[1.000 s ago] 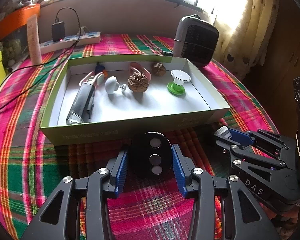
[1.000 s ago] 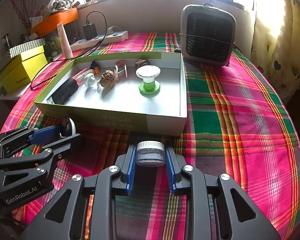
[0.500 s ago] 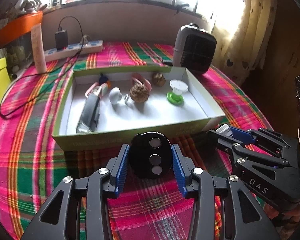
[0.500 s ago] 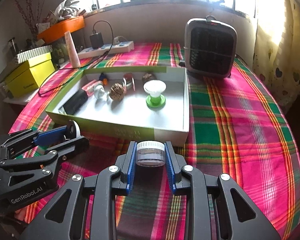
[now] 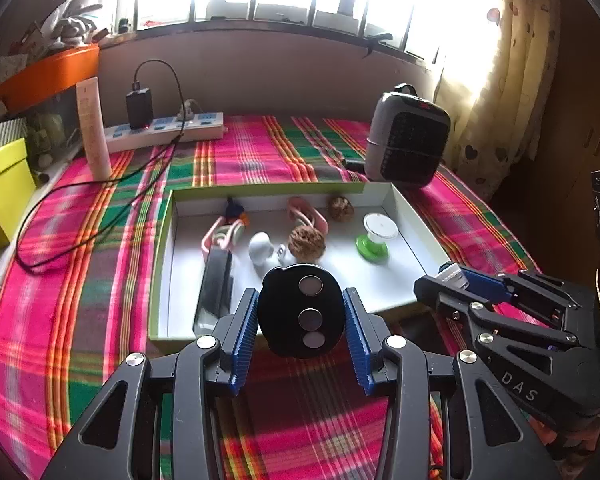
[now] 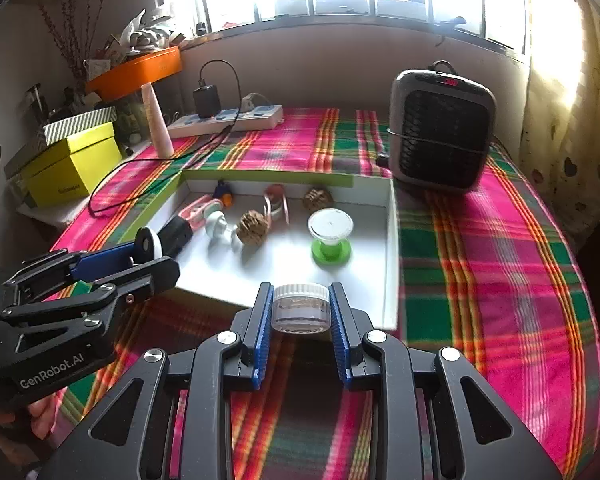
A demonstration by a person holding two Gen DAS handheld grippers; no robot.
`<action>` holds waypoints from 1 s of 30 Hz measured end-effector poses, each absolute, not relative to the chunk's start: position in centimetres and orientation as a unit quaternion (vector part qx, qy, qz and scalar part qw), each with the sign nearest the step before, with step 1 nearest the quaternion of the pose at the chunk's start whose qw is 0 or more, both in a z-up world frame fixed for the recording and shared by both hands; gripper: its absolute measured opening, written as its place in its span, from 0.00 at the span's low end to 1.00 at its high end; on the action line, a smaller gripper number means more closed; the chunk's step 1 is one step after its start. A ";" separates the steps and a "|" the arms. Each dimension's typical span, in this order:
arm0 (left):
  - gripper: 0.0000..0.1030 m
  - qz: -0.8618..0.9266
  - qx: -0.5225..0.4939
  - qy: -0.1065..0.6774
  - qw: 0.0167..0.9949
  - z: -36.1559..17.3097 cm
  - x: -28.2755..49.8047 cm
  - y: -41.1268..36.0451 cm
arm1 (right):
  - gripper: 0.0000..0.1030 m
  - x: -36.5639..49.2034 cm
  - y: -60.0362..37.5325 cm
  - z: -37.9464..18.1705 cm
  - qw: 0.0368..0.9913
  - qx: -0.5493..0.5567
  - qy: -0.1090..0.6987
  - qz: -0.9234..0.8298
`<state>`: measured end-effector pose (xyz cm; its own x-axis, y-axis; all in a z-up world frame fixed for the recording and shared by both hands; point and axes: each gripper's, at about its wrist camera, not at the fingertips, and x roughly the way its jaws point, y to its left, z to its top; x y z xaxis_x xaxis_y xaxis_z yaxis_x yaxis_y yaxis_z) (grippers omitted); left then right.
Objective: Organize objects
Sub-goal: 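Lift and carry the black disc and white jar over the tray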
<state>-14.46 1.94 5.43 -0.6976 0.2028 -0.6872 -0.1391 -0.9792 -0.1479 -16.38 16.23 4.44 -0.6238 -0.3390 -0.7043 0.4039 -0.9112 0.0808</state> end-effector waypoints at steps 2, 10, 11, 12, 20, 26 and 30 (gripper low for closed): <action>0.39 0.919 -0.382 -0.043 0.089 5.3 -15.0 1.8 | 0.28 -16.7 15.9 4.4 0.209 0.381 0.047 -0.899; 0.39 0.912 -0.398 -0.041 0.085 4.2 -17.3 1.5 | 0.28 -19.2 14.5 3.8 0.215 0.393 0.056 -0.893; 0.39 0.912 -0.400 -0.038 0.083 4.0 -17.5 1.6 | 0.28 -19.4 14.4 3.7 0.216 0.395 0.055 -0.891; 0.39 0.911 -0.402 -0.035 0.083 3.9 -17.8 1.6 | 0.28 -19.7 14.2 3.5 0.217 0.398 0.057 -0.890; 0.39 0.907 -0.414 -0.034 0.073 2.7 -19.2 1.3 | 0.28 -21.1 13.9 2.3 0.215 0.412 0.068 -0.883; 0.39 0.907 -0.414 -0.029 0.074 2.5 -19.5 1.4 | 0.28 -21.7 14.0 1.5 0.212 0.422 0.068 -0.879; 0.39 0.908 -0.412 -0.023 0.073 2.4 -19.7 1.5 | 0.28 -21.8 14.1 1.5 0.210 0.422 0.070 -0.879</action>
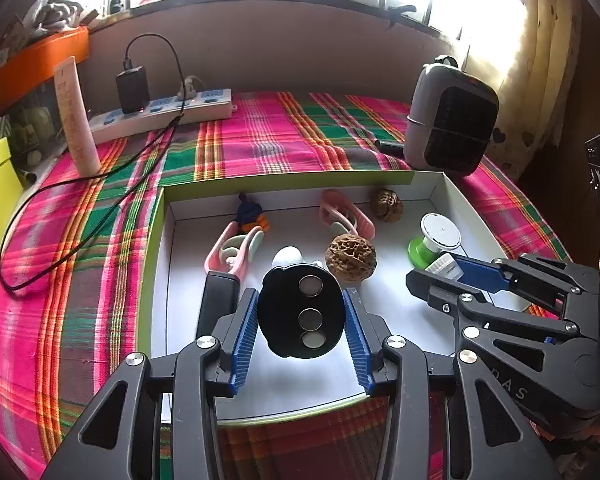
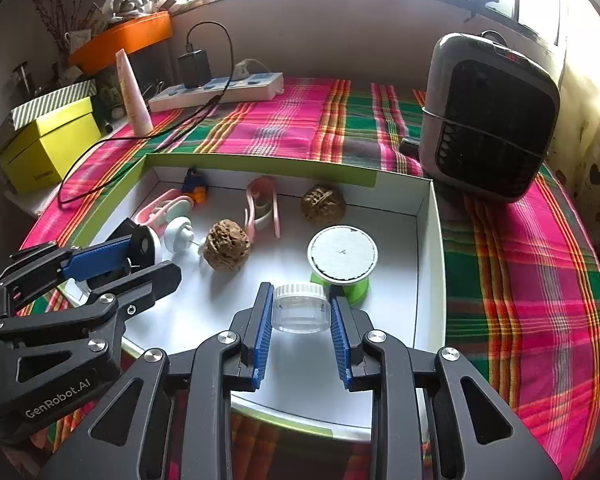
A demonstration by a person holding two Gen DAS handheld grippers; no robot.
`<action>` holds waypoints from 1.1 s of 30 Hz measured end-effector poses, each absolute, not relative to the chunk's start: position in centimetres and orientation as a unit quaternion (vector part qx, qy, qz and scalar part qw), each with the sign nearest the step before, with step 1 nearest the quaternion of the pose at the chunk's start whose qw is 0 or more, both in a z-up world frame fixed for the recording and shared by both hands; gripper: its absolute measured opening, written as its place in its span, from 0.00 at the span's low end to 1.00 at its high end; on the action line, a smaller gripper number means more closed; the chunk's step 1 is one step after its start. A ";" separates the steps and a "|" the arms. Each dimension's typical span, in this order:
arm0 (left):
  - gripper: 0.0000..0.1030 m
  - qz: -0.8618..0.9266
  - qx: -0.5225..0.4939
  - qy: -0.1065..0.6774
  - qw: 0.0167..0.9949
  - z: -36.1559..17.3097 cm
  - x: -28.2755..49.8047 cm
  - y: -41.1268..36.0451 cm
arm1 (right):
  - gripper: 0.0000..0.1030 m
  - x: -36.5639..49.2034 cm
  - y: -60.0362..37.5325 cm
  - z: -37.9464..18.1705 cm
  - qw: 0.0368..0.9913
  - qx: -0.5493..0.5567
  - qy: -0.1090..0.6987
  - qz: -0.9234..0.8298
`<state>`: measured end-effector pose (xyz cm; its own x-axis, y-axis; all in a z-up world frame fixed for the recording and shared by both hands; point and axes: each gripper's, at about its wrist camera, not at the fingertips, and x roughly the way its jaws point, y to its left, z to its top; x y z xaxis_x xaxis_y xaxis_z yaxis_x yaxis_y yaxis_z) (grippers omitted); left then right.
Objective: Organize objects
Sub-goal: 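Lift and carry the black disc and white jar over the tray, then open the right gripper to release the jar while the left gripper releases the disc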
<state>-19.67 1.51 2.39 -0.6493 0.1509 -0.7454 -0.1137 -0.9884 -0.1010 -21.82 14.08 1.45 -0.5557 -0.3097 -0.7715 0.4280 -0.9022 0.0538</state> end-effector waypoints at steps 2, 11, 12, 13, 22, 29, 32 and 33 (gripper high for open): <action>0.39 0.903 -0.423 -0.024 0.071 1.9 -19.9 1.5 | 0.28 -21.8 14.1 1.4 0.209 0.422 0.072 -0.879; 0.39 0.900 -0.430 -0.026 0.067 1.6 -19.9 1.5 | 0.28 -21.7 14.0 1.3 0.213 0.422 0.072 -0.878; 0.39 0.900 -0.430 -0.025 0.066 1.5 -19.9 1.6 | 0.28 -21.7 14.0 1.3 0.213 0.422 0.073 -0.878; 0.39 0.900 -0.430 -0.024 0.066 1.5 -19.9 1.6 | 0.28 -21.7 14.0 1.3 0.214 0.423 0.072 -0.878; 0.40 0.899 -0.432 -0.022 0.064 1.5 -19.9 1.6 | 0.28 -21.6 14.0 1.3 0.209 0.425 0.069 -0.878; 0.40 0.900 -0.432 -0.018 0.057 1.6 -19.7 1.5 | 0.28 -21.5 14.2 1.4 0.205 0.423 0.063 -0.880; 0.40 0.901 -0.431 -0.016 0.054 1.7 -19.6 1.5 | 0.29 -21.3 14.3 1.5 0.203 0.422 0.059 -0.881; 0.40 0.901 -0.430 -0.016 0.054 1.7 -19.5 1.5 | 0.30 -21.3 14.4 1.5 0.203 0.422 0.058 -0.882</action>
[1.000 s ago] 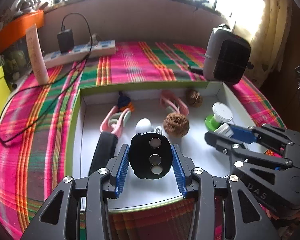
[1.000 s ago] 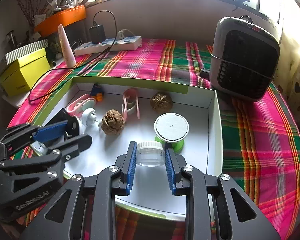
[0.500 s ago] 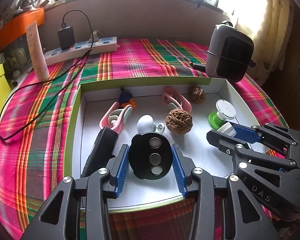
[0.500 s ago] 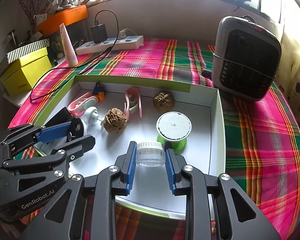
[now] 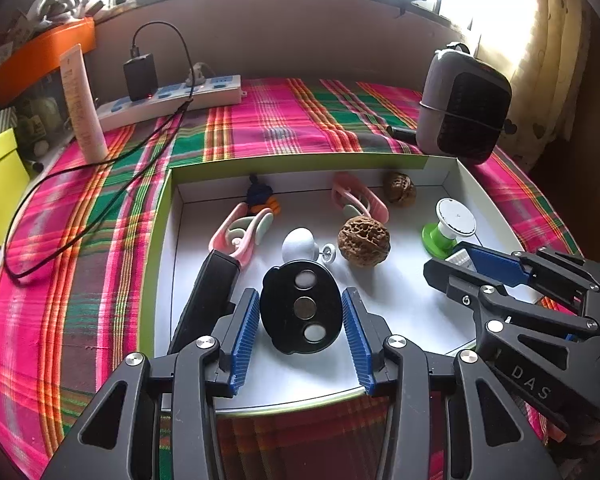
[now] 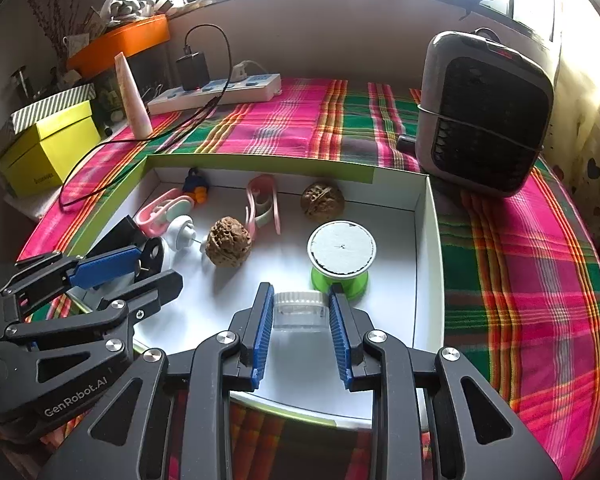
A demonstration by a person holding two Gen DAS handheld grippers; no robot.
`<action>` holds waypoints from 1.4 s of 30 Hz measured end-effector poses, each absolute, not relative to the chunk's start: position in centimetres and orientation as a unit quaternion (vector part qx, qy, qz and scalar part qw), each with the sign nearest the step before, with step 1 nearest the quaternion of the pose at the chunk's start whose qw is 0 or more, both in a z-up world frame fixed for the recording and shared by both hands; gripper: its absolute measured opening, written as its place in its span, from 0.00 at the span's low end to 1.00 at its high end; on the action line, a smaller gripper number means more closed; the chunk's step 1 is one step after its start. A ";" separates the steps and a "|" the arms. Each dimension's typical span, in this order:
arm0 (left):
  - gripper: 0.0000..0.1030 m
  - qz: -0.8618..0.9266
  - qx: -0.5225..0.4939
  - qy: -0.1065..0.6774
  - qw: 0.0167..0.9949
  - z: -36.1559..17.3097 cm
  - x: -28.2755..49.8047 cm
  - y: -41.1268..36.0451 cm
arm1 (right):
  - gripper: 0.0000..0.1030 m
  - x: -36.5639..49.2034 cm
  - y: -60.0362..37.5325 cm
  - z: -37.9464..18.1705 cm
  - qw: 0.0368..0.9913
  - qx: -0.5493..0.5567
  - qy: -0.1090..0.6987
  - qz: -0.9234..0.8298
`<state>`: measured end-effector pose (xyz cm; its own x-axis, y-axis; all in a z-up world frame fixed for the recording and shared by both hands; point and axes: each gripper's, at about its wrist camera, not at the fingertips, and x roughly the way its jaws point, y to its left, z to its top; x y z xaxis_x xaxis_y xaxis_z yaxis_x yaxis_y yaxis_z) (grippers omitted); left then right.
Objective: Organize objects
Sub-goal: 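Open the right gripper to release the jar while the left gripper releases the disc, then withdraw both open grippers away from the tray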
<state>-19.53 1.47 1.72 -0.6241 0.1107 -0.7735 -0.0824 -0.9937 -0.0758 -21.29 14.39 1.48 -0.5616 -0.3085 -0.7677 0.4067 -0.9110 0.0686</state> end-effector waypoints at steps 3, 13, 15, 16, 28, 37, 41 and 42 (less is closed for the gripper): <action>0.40 0.901 -0.430 -0.016 0.051 1.8 -19.4 1.4 | 0.39 -21.1 14.6 1.6 0.204 0.422 0.052 -0.882; 0.44 0.905 -0.422 -0.020 0.041 2.2 -18.4 1.3 | 0.39 -20.3 14.8 2.0 0.200 0.416 0.046 -0.886; 0.44 0.907 -0.419 -0.020 0.037 2.3 -18.0 1.3 | 0.39 -20.0 14.9 2.1 0.198 0.415 0.046 -0.887; 0.44 0.907 -0.418 -0.020 0.036 2.3 -17.9 1.4 | 0.39 -20.0 14.9 2.2 0.197 0.414 0.047 -0.887; 0.44 0.917 -0.397 -0.016 0.018 3.4 -15.6 1.4 | 0.39 -17.8 15.0 3.1 0.198 0.398 0.046 -0.895; 0.44 0.926 -0.378 -0.015 0.013 4.1 -13.5 1.3 | 0.40 -15.7 14.9 3.8 0.202 0.385 0.043 -0.900; 0.44 0.925 -0.379 -0.020 0.017 4.1 -12.5 1.3 | 0.40 -14.8 15.1 3.9 0.202 0.383 0.040 -0.900; 0.44 0.925 -0.380 -0.020 0.017 4.0 -12.3 1.4 | 0.40 -14.4 15.1 3.9 0.201 0.382 0.040 -0.901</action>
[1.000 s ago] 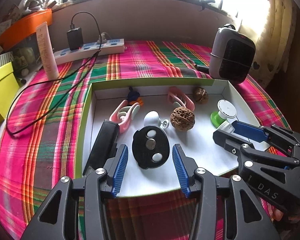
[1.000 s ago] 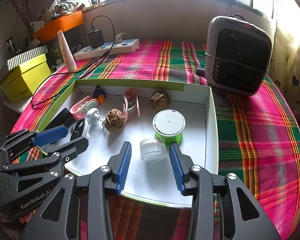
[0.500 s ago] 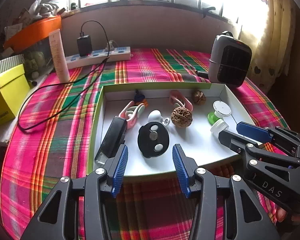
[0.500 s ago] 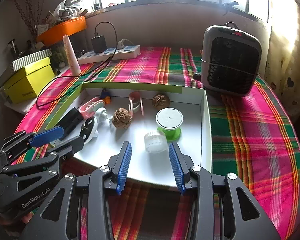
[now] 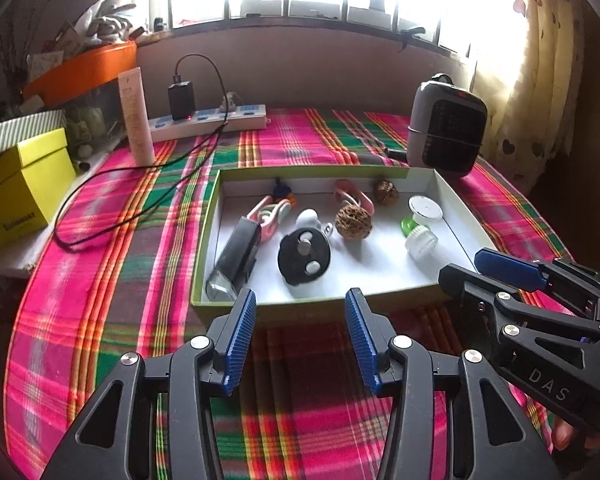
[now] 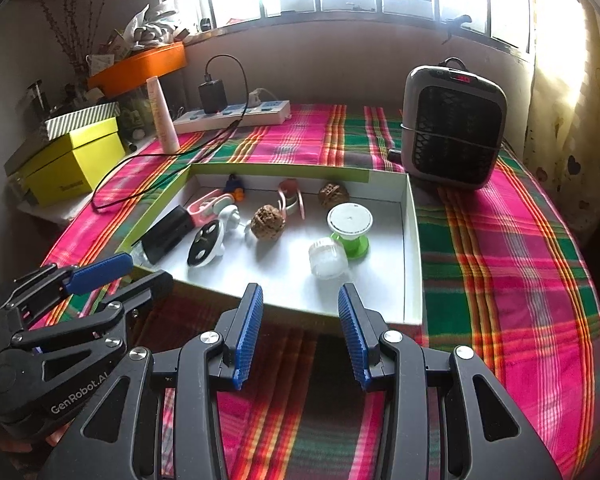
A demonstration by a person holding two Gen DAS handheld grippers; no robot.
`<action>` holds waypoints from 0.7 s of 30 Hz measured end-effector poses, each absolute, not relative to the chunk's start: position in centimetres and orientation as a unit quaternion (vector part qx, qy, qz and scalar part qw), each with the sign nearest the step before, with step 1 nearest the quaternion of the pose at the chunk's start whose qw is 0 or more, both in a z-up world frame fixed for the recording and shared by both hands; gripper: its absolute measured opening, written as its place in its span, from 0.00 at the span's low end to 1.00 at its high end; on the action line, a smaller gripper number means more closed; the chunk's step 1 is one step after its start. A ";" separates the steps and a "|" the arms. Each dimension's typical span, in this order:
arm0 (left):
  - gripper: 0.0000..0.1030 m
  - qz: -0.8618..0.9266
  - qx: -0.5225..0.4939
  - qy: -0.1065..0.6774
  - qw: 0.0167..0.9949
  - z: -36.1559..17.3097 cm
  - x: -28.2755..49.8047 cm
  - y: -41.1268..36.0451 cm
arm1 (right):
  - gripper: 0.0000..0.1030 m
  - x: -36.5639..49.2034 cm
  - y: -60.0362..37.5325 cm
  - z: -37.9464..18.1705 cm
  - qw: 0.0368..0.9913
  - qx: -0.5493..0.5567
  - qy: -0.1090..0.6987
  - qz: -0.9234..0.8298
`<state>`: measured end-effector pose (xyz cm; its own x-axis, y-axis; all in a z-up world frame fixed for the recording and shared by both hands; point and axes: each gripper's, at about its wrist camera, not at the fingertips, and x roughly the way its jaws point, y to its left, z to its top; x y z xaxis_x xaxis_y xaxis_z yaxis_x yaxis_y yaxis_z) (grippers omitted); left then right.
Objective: Organize objects
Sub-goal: 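Withdraw both open grippers away from the tray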
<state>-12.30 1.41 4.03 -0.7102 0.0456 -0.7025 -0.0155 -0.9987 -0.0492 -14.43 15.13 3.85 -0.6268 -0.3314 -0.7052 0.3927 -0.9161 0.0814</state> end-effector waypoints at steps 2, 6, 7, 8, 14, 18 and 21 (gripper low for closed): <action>0.44 0.924 -0.381 -0.017 0.011 3.9 -11.8 1.5 | 0.40 -13.9 15.2 3.9 0.200 0.381 0.040 -0.902; 0.44 0.924 -0.382 -0.012 0.005 3.8 -10.7 1.7 | 0.40 -12.9 15.6 3.5 0.193 0.385 0.038 -0.902; 0.44 0.923 -0.384 -0.011 0.003 3.7 -10.5 1.7 | 0.40 -12.6 15.7 3.3 0.192 0.388 0.037 -0.901; 0.44 0.923 -0.385 -0.010 0.003 3.5 -10.2 1.7 | 0.40 -12.5 15.7 3.2 0.191 0.389 0.037 -0.900; 0.44 0.917 -0.398 -0.013 -0.002 2.4 -8.6 1.7 | 0.40 -11.0 15.7 1.8 0.186 0.407 0.047 -0.893; 0.44 0.913 -0.408 -0.011 -0.001 1.6 -7.8 1.8 | 0.40 -10.1 15.9 1.3 0.182 0.415 0.052 -0.890; 0.44 0.911 -0.412 -0.005 0.000 1.2 -7.1 2.1 | 0.40 -9.5 16.3 0.9 0.179 0.419 0.051 -0.889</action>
<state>-7.14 2.10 1.17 -0.6599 0.0050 -0.7513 0.0035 -0.9999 -0.0097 -9.50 16.28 0.90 -0.5850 -0.2761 -0.7626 0.3612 -0.9306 0.0599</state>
